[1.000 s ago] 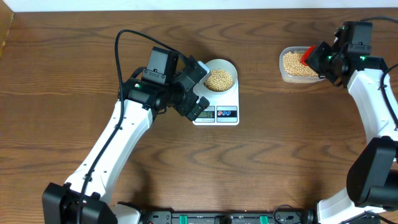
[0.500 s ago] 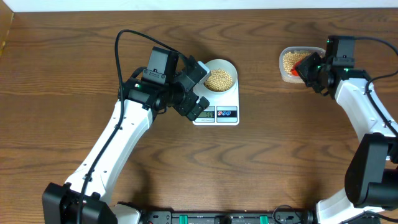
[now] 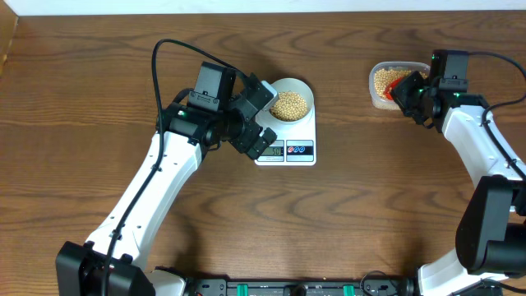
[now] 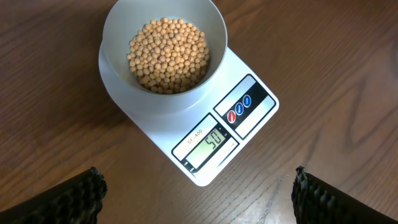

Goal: Scoop item into bowl and weigh 50g on scale
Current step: 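Lower the red scoop into the soybean tub with the right gripper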

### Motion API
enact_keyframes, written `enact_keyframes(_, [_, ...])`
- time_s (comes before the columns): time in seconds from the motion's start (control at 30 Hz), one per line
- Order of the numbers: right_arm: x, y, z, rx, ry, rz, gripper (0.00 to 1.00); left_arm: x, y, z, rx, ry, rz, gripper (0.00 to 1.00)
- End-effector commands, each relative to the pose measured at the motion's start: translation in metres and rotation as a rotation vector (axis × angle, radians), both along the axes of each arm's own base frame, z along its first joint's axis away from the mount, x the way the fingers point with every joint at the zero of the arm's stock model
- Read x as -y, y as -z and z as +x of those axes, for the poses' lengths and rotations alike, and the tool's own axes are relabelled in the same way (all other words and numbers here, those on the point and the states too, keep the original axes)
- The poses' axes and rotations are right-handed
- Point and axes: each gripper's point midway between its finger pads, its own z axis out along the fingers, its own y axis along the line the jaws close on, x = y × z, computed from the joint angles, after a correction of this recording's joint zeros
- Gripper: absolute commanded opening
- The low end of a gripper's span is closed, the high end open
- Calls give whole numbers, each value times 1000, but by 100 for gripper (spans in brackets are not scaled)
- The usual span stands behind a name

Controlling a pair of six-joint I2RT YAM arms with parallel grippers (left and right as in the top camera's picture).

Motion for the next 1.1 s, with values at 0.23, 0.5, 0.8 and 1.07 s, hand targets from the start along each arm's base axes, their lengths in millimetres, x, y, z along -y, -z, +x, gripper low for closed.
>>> enact_keyframes(0.23, [6, -30, -9, 62, -40, -94, 99, 2, 0, -1, -15, -2, -16, 98])
enact_keyframes(0.5, [6, -46, -15, 87, -78, -131, 99, 2, 0, -1, -15, -3, -16, 98])
enact_keyframes(0.8, [6, -45, -17, 99, -188, -218, 99, 2, 0, -1, -15, -3, -16, 98])
enact_keyframes(1.07, [8, -49, -17, 126, -279, -314, 99, 2, 0, -1, -15, -2, -16, 98])
